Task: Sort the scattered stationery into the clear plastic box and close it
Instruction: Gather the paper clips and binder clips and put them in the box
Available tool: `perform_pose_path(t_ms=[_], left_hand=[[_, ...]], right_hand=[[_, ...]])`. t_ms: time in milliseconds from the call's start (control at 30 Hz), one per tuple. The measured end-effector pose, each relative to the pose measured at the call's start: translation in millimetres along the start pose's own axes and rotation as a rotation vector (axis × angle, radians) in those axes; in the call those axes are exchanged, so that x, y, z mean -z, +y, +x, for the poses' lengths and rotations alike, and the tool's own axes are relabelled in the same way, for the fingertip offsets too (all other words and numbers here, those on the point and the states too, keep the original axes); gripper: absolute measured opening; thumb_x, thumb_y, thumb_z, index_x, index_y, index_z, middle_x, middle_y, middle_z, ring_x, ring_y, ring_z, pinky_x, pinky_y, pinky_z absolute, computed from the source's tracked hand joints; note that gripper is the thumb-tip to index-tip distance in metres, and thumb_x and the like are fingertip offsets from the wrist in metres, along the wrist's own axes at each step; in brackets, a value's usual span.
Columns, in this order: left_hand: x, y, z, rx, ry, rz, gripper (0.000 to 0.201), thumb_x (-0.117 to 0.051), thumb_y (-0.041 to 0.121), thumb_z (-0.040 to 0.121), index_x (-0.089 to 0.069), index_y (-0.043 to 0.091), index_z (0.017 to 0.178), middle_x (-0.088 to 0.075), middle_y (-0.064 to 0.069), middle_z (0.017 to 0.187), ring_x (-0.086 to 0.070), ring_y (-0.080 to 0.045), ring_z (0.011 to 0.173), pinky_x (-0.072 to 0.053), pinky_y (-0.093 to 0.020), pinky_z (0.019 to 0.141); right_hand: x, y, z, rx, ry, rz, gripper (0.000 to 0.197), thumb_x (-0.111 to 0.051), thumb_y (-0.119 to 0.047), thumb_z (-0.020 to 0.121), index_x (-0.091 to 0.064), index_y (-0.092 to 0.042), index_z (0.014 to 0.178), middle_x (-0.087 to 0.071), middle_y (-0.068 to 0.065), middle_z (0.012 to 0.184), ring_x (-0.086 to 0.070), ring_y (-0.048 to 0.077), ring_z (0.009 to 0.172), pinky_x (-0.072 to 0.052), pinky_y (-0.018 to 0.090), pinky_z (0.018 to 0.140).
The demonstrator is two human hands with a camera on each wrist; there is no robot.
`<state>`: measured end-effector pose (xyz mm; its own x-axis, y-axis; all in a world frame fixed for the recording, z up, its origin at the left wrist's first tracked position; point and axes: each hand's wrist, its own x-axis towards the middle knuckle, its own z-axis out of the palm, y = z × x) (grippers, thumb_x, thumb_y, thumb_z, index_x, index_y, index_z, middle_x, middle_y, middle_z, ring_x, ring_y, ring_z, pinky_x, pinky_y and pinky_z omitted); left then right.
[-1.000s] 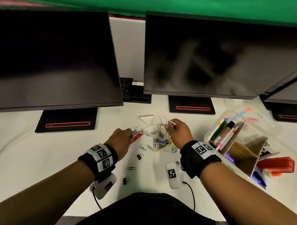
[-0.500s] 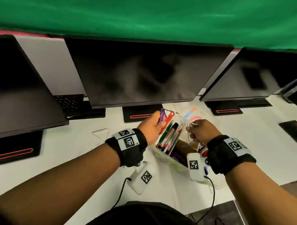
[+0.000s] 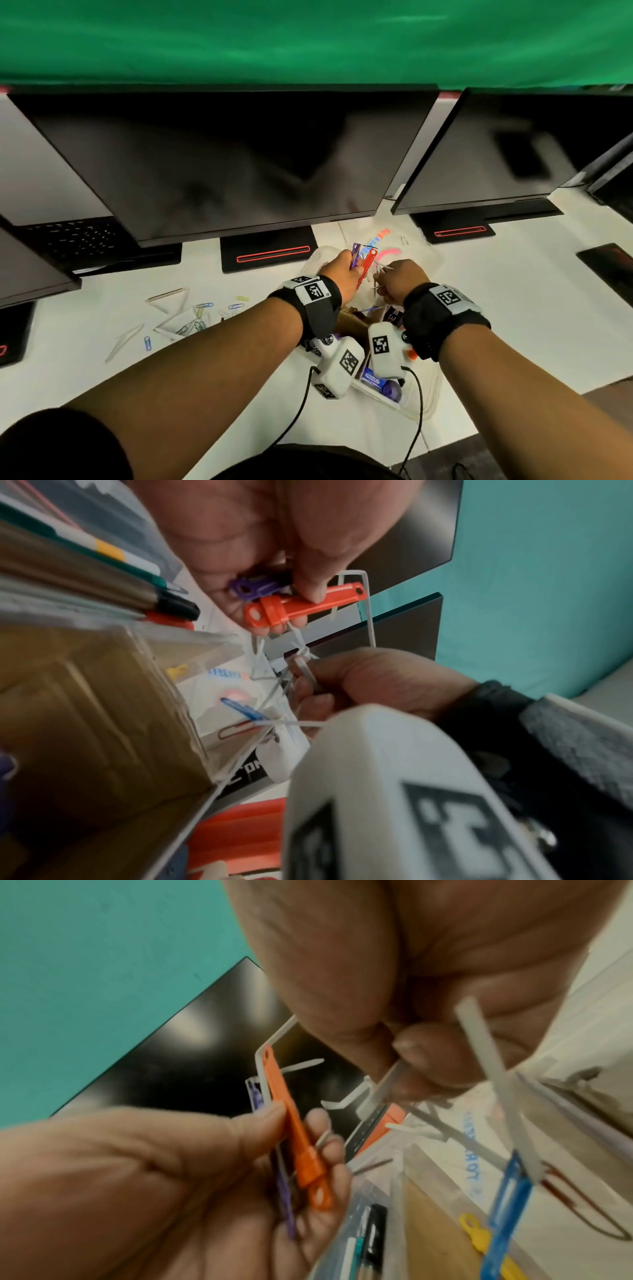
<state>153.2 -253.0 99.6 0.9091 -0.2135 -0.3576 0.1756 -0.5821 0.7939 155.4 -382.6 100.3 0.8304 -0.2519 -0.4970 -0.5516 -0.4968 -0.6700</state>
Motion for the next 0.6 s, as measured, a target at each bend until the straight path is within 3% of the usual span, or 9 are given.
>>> perform_pose_path(t_ms=[100, 200, 300, 367, 467, 600], left_hand=[[-10.0, 2.6, 4.0, 0.018, -0.018, -0.023, 0.006, -0.039, 0.019, 0.098, -0.043, 0.015, 0.097, -0.049, -0.009, 0.091, -0.046, -0.023, 0.083, -0.033, -0.025, 0.072], [-14.5, -0.2, 6.2, 0.028, -0.021, -0.030, 0.016, -0.040, 0.017, 0.098, -0.051, 0.016, 0.110, -0.052, 0.000, 0.100, -0.048, -0.020, 0.089, -0.034, -0.021, 0.076], [-15.2, -4.8, 9.8, 0.030, -0.059, 0.015, 0.029, -0.042, 0.012, 0.097, -0.050, 0.010, 0.124, -0.060, -0.007, 0.122, -0.056, -0.027, 0.110, -0.041, -0.027, 0.092], [-16.0, -5.6, 10.1, 0.036, -0.094, 0.064, 0.032, -0.042, 0.008, 0.094, -0.051, 0.010, 0.125, -0.060, -0.014, 0.123, -0.056, -0.032, 0.114, -0.044, -0.033, 0.095], [-15.4, -9.4, 7.7, 0.013, -0.100, -0.011, 0.041, -0.039, -0.002, 0.091, -0.057, 0.012, 0.125, -0.057, -0.010, 0.132, -0.052, -0.028, 0.123, -0.040, -0.034, 0.107], [-0.2, -17.4, -4.0, -0.007, -0.064, -0.077, 0.046, -0.035, -0.010, 0.089, -0.064, 0.011, 0.119, -0.058, -0.007, 0.131, -0.056, -0.022, 0.116, -0.044, -0.026, 0.102]], right_hand=[[-3.5, 7.8, 7.6, -0.019, -0.040, 0.015, 0.024, -0.055, -0.010, 0.089, -0.049, -0.019, 0.067, -0.059, 0.005, 0.075, -0.059, 0.013, 0.060, -0.051, 0.022, 0.054], [-4.8, 12.7, 10.6, -0.010, -0.067, -0.033, 0.023, -0.057, -0.011, 0.087, -0.050, -0.022, 0.069, -0.063, 0.011, 0.091, -0.066, 0.023, 0.075, -0.058, 0.028, 0.064], [-1.6, 12.8, 11.6, 0.015, -0.068, -0.092, 0.013, -0.055, -0.012, 0.088, -0.054, -0.020, 0.077, -0.061, 0.010, 0.093, -0.066, 0.025, 0.074, -0.058, 0.026, 0.057], [1.0, 11.1, 12.5, 0.018, -0.064, -0.119, 0.005, -0.052, -0.013, 0.090, -0.054, -0.017, 0.091, -0.061, 0.010, 0.093, -0.064, 0.021, 0.066, -0.053, 0.021, 0.049], [3.0, 8.6, 13.9, 0.042, -0.030, -0.190, 0.006, -0.050, -0.013, 0.089, -0.055, -0.014, 0.094, -0.063, 0.013, 0.091, -0.064, 0.023, 0.064, -0.051, 0.021, 0.048], [1.5, 4.4, 10.0, 0.044, -0.015, -0.284, 0.004, -0.053, -0.012, 0.087, -0.054, -0.015, 0.086, -0.061, 0.012, 0.088, -0.061, 0.025, 0.068, -0.051, 0.023, 0.053]])
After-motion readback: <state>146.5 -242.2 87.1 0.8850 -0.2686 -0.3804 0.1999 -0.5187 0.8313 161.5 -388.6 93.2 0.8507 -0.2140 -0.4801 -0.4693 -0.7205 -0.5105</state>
